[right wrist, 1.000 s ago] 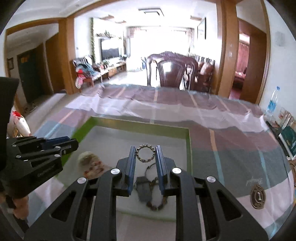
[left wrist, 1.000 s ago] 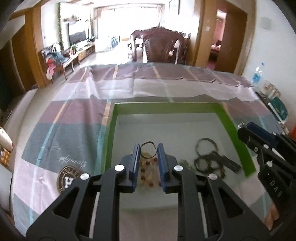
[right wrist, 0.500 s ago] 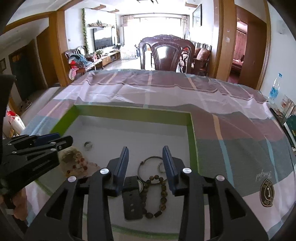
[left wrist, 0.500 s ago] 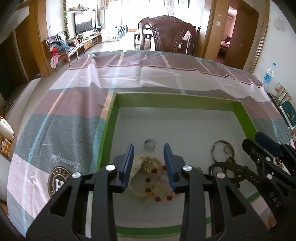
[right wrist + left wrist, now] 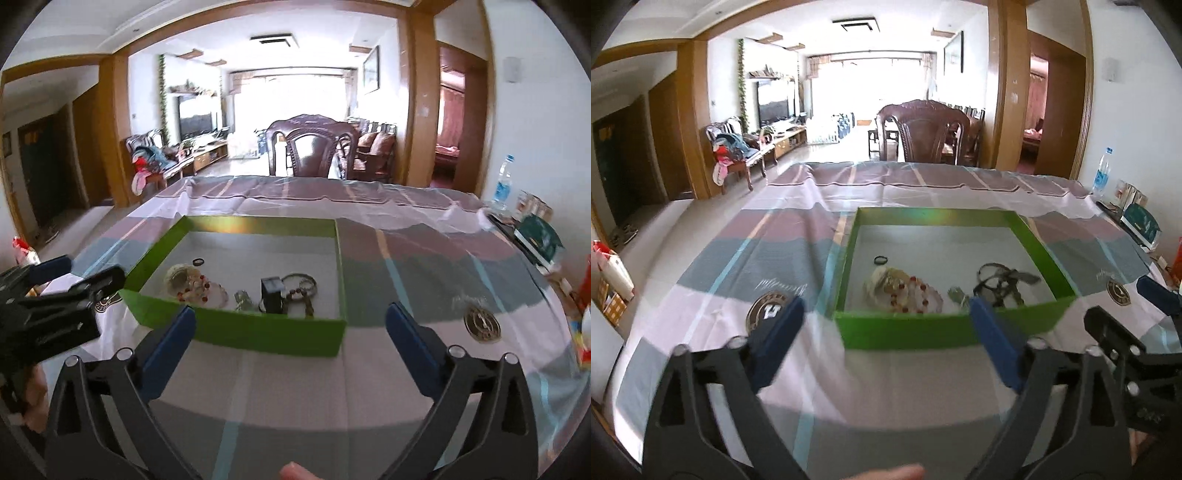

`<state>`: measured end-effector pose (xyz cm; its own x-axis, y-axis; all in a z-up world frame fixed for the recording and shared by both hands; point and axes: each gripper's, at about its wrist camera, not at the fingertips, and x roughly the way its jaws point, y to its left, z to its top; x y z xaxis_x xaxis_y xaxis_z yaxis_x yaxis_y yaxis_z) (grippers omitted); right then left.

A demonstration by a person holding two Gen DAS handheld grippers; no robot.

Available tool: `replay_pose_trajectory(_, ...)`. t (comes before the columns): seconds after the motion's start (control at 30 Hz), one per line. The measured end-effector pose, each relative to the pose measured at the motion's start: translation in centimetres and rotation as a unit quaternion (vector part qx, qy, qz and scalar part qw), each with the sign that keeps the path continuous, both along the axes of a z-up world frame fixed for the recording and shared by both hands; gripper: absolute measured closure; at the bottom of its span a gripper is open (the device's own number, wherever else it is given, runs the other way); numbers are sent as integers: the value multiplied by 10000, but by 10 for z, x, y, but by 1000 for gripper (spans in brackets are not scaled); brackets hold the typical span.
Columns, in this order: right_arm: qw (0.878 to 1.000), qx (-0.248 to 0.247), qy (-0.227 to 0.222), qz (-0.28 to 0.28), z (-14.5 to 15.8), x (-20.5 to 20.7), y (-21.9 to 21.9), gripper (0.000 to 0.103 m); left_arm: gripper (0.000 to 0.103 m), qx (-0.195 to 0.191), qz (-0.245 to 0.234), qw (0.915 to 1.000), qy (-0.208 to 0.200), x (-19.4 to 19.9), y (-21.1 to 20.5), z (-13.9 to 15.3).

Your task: Organize jewelry

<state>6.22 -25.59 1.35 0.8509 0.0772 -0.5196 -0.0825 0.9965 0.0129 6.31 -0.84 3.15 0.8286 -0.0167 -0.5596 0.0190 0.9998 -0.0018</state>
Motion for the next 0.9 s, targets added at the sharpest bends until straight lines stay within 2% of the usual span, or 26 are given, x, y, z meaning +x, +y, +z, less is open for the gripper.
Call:
replay_pose_trajectory(0.1,9999,111,-34,16,-7,-14,1,3,4,5,117,9999,-117,-24,0,-7)
replay_pose_trajectory(0.27,9998,-52,-165,55,-17,-27,11,3,4,119,96,9999,-76,-45,5,-16)
replay_pose_trajectory(0.4,9995,-231,-225,9,-18,-30,18,3,4,86,115,9999,-60,-49,10,-17)
replay_pose_trajectory(0.9,9990,-222,-371,-146,-14,-39,15,3,4,194,72,9997,-127,-53,5,-14)
